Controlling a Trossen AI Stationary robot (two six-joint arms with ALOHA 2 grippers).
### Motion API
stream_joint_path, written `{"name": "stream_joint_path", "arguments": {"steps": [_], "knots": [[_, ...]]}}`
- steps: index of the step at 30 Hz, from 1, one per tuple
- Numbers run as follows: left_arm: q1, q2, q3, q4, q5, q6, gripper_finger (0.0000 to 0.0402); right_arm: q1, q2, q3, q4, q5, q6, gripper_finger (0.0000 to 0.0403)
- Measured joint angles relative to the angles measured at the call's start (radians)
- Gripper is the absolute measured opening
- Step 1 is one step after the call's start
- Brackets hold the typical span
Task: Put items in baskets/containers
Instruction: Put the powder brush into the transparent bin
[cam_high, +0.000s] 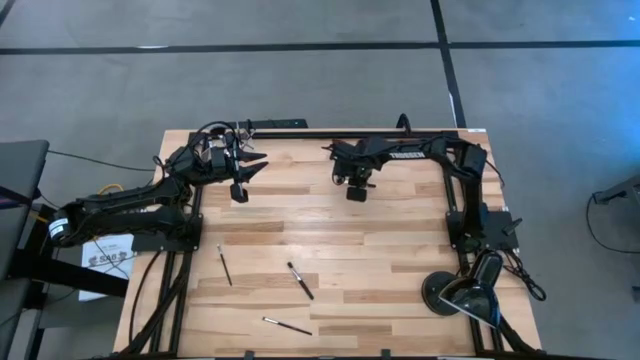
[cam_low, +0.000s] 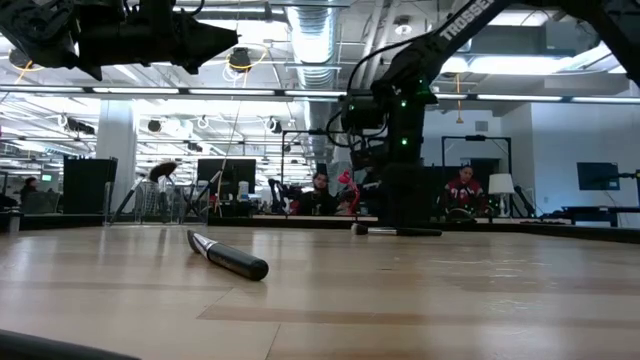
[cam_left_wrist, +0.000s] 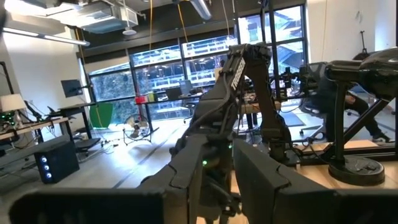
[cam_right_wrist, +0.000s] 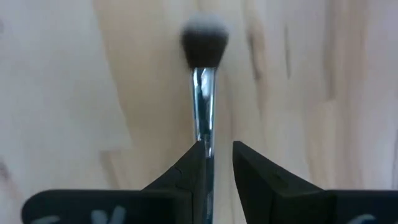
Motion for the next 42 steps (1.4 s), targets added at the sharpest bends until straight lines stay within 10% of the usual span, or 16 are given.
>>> {"name": "stream_joint_path", "arguments": {"steps": [42], "knots": [[0.001, 0.000, 0.000, -0.001, 0.000, -0.003, 0.0089, 0.026, 0.004, -0.068, 0.004, -0.017, 0.063, 0.0029]]}}
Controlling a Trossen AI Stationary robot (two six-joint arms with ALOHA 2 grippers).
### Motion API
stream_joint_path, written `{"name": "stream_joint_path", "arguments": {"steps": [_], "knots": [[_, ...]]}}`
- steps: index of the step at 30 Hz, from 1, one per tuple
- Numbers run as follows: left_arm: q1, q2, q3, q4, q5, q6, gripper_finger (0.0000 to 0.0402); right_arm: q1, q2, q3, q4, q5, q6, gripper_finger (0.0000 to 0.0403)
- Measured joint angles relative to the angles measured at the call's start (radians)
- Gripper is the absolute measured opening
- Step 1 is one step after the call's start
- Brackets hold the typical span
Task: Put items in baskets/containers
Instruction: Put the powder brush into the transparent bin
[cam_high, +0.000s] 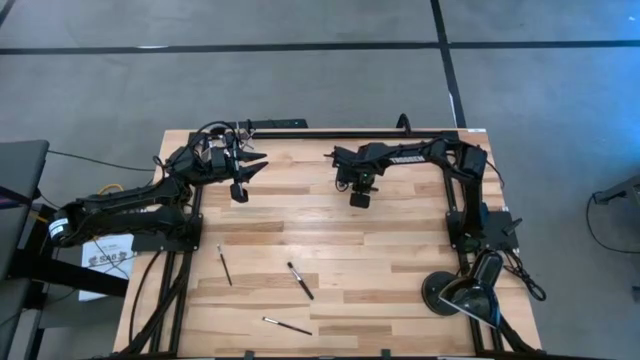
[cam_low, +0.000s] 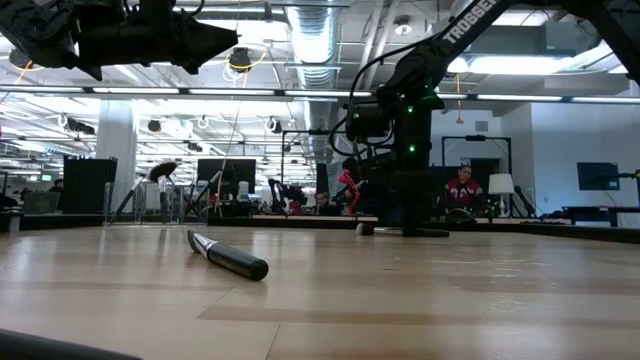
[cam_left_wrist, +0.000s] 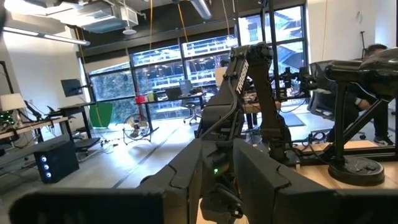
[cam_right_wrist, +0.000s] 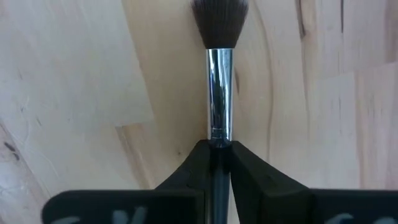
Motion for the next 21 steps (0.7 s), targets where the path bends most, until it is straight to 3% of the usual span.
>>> {"name": "stream_joint_path", "arguments": {"steps": [8, 12, 18, 21], "knots": [[0.000, 0.000, 0.000, 0.000, 0.000, 0.000, 0.0089, 0.024, -0.022, -0.005, 0.016, -0.019, 0.059, 0.0028], [0.000, 0.000, 0.000, 0.000, 0.000, 0.000, 0.0089, 0.050, -0.114, -0.004, 0.080, -0.082, 0.080, 0.0029], [0.000, 0.000, 0.000, -0.001, 0.000, 0.000, 0.0089, 0.094, -0.268, -0.002, 0.235, -0.120, 0.098, 0.0029], [0.000, 0.000, 0.000, -0.004, 0.003, -0.020, 0.0089, 0.127, -0.338, -0.058, 0.402, -0.156, 0.110, 0.0029]]}}
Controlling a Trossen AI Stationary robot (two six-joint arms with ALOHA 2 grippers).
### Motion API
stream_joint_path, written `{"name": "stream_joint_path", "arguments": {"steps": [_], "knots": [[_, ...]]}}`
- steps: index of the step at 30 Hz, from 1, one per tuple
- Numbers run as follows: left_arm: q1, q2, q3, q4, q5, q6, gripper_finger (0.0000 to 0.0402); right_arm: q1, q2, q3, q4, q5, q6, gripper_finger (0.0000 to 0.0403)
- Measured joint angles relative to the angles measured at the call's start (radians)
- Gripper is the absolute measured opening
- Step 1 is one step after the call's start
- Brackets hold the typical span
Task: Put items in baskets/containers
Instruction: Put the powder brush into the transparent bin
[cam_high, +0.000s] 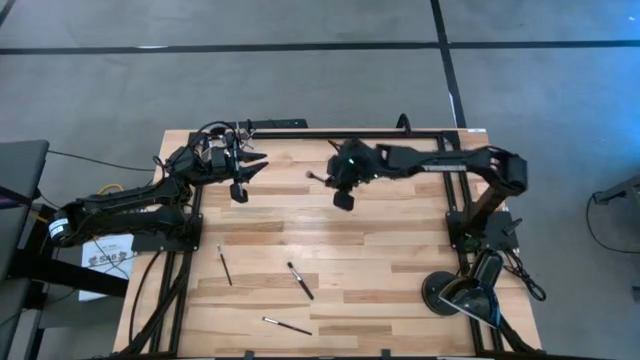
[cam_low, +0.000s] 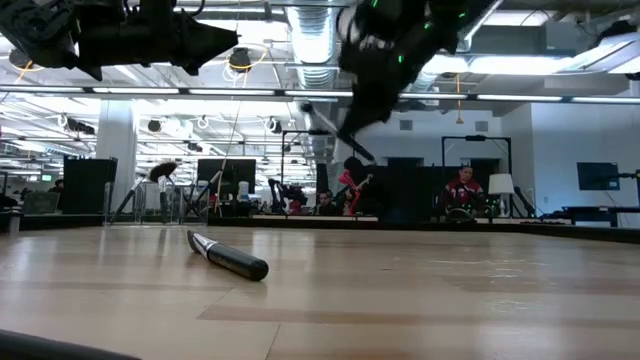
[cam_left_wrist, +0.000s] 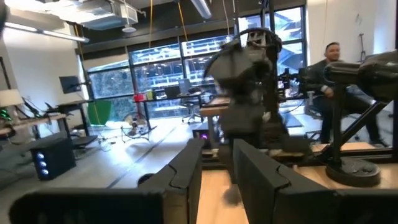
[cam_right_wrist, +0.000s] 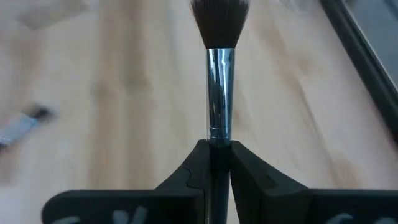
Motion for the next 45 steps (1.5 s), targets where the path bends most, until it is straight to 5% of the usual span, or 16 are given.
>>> {"name": "stream_joint_path", "arguments": {"steps": [7, 14, 21, 31, 45], "knots": [[-0.003, 0.000, 0.000, -0.003, 0.177, -0.060, 0.0089, 0.034, -0.122, -0.295, 0.536, -0.033, 0.084, 0.0030], [-0.024, 0.033, 0.017, 0.009, 0.196, -0.101, 0.0089, 0.032, -0.109, -0.436, 1.077, -0.091, 0.120, 0.0033], [-0.089, 0.216, 0.088, 0.024, 0.129, -0.086, 0.0109, 0.036, -0.077, -0.435, 1.114, -0.160, 0.093, 0.0030], [-0.127, 0.486, 0.238, 0.037, 0.052, -0.150, 0.0197, 0.043, -0.068, -0.434, 1.153, -0.166, 0.027, 0.0034], [-0.193, 0.521, 0.249, 0.118, -0.002, -0.097, 0.0238, 0.050, -0.069, -0.440, 1.139, -0.247, 0.066, 0.0032]]}}
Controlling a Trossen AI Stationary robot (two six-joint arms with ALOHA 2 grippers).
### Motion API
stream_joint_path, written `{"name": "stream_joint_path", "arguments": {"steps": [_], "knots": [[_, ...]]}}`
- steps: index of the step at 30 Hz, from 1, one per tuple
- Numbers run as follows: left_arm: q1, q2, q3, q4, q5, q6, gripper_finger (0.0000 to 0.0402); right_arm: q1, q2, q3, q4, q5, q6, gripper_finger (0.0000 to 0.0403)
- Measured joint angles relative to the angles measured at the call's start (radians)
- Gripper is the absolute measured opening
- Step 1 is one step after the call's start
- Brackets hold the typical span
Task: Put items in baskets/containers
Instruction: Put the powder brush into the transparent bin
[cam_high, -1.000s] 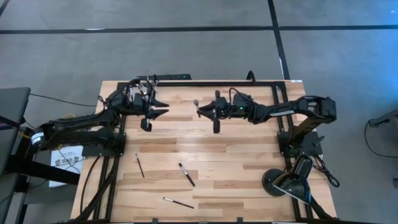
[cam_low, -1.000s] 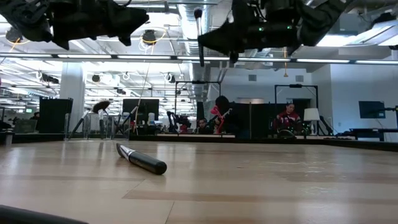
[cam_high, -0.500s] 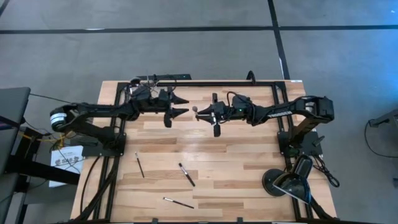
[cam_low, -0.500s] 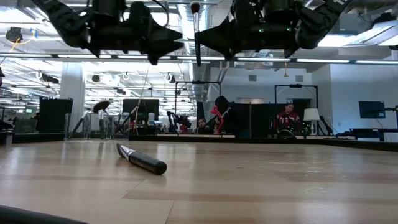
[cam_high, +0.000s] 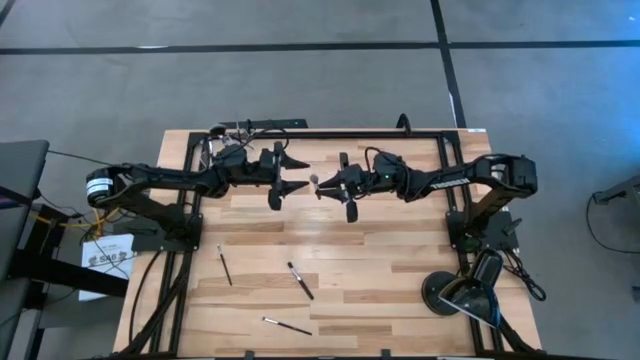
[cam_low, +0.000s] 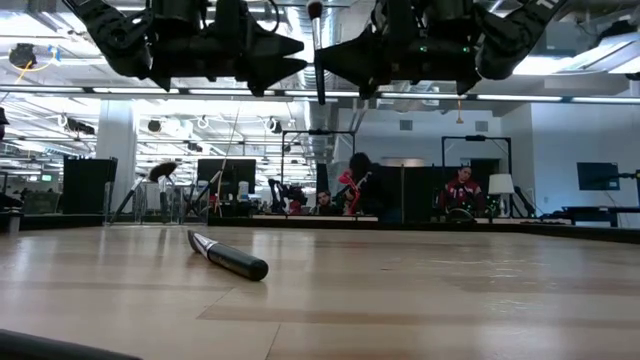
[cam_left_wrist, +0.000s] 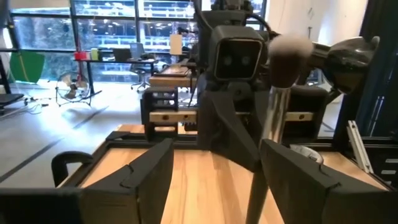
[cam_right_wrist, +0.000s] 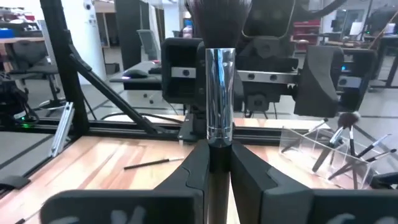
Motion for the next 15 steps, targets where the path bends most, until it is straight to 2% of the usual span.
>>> {"name": "stream_joint_path", "arguments": {"steps": [15], "knots": [[0.000, 0.000, 0.000, -0.001, -0.002, -0.003, 0.0234, 0.005, 0.000, 0.000, -0.010, 0.002, 0.000, 0.0035]]}}
